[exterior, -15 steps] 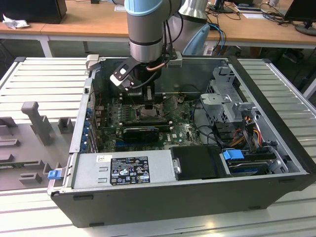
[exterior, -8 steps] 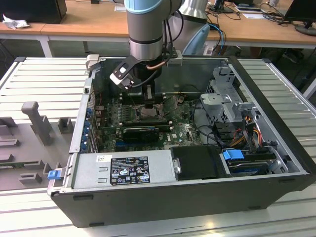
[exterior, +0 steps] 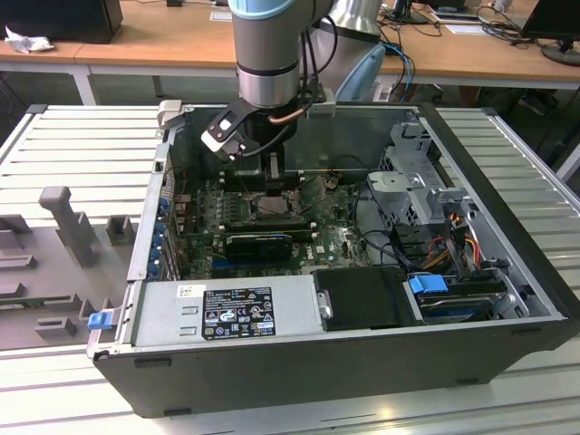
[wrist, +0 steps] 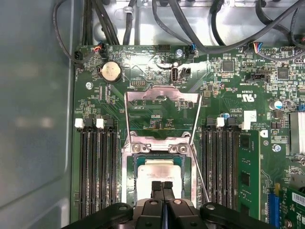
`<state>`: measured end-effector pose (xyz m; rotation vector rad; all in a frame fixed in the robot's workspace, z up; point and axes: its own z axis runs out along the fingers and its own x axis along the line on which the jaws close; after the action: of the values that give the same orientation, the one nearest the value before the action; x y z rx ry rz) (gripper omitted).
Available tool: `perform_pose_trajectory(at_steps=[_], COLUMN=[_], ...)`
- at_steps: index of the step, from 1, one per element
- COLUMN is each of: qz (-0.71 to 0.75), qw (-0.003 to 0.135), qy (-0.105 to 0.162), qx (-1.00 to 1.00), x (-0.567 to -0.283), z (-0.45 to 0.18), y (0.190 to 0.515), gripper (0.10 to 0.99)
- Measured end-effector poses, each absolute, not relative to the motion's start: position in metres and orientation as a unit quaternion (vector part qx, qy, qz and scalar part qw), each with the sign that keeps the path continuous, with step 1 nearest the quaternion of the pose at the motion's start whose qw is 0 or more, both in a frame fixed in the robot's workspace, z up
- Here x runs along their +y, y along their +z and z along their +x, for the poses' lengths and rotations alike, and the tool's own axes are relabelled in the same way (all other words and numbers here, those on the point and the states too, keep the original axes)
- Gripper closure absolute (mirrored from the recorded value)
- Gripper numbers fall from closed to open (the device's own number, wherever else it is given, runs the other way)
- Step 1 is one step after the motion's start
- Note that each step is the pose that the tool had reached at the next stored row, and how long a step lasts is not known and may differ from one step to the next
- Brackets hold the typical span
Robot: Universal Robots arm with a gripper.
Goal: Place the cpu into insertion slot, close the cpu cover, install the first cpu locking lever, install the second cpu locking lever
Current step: 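Place the cpu into insertion slot, then close the cpu cover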
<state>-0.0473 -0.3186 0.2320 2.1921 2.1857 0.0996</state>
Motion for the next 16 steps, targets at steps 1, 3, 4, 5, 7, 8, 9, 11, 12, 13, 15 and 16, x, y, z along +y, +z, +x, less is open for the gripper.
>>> perform_pose_trajectory(at_steps=[1,3,4,5,7,8,9,11,12,13,15,16], qz=[0.708,0.708,0.708,0.708,0.708,0.708,0.708,0.708,0.708,0.708,0.708,0.708], qw=[0.022,0.022,0.022,0.022,0.022,0.022,0.022,0.022,0.022,0.022,0.022,0.022], qy=[0.032,0.032,0.032,0.032,0.032,0.032,0.032,0.032,0.032,0.032,0.032,0.032], qx=[0.706,0.706,0.705,0.705,0.705,0.705,0.705,0.705,0.705,0.705,0.705,0.705], x=[-0.3186,-0.3186,-0.3186,-0.3186,-0.3188,-0.3188,-0.3188,-0.3188,-0.3187,-0.3187,-0.3188,-0.3188], z=[-0.0474,-0.0474,-0.0474,-0.0473,-0.0426,-0.0409,-0.0405,-0.0403,-0.0402,-0.0402,-0.0402,-0.0402], y=[0.2332,0.2356,0.2362,0.2369,0.2369,0.2369,0.2369,0.2370,0.2372,0.2373,0.2378,0.2379], gripper=[0.980,0.980,0.980,0.980,0.980,0.980,0.980,0.980,0.980,0.980,0.980,0.980])
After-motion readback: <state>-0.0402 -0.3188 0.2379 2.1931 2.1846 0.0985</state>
